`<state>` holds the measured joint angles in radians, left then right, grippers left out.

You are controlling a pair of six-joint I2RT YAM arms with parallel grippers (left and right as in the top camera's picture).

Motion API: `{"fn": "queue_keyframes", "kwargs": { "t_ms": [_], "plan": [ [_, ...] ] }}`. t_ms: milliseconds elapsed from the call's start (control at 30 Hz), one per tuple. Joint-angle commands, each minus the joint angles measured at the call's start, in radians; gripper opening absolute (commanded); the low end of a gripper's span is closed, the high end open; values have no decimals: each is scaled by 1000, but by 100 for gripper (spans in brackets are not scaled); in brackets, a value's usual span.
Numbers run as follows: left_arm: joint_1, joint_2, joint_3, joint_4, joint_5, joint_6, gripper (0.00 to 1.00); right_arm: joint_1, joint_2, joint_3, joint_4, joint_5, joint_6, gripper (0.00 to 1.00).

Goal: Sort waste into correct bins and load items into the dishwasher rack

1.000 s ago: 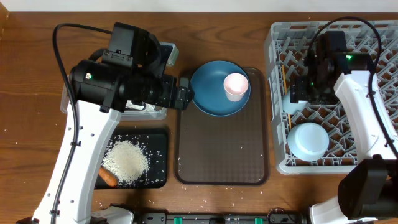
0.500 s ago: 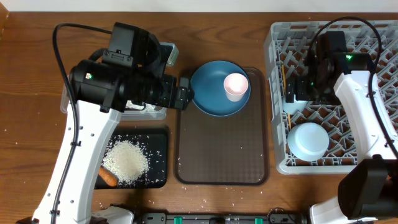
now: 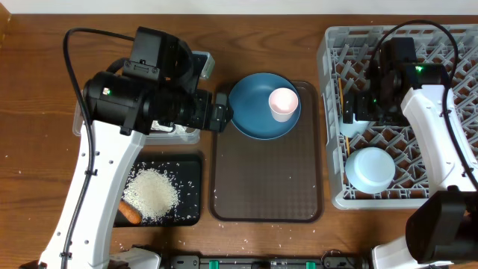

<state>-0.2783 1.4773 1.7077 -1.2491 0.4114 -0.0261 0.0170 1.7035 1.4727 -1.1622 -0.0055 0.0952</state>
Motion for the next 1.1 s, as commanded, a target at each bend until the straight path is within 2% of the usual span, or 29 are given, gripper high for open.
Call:
{"fn": "queue_keyframes", "kwargs": {
  "t_ms": [0,100,300,533,733,800,900,1067],
  "plan": [
    [3,6,3,1,-9,-1,98,-7,5,2,0,-2,5,99],
    [2,6,3,105,-1,-8,98,-7,5,2,0,-2,5,99],
    [-40,35,2,262,-2,-172,98,-6,5,2,0,-2,5,99],
    [-121,167,2,353,-66,-238,98,-5,5,2,0,-2,5,99],
    [-127,303,2,406,-54,-248,100,-5,5,2,0,-2,5,99],
    [-127,352,2,416,-54,-269,86,-5,5,2,0,-2,5,99],
    [-127,417,2,444,-54,-307,75,-5,5,2,0,-2,5,99],
    [-136,517,2,495,-54,-387,70,-5,5,2,0,-3,5,99]
  ]
}}
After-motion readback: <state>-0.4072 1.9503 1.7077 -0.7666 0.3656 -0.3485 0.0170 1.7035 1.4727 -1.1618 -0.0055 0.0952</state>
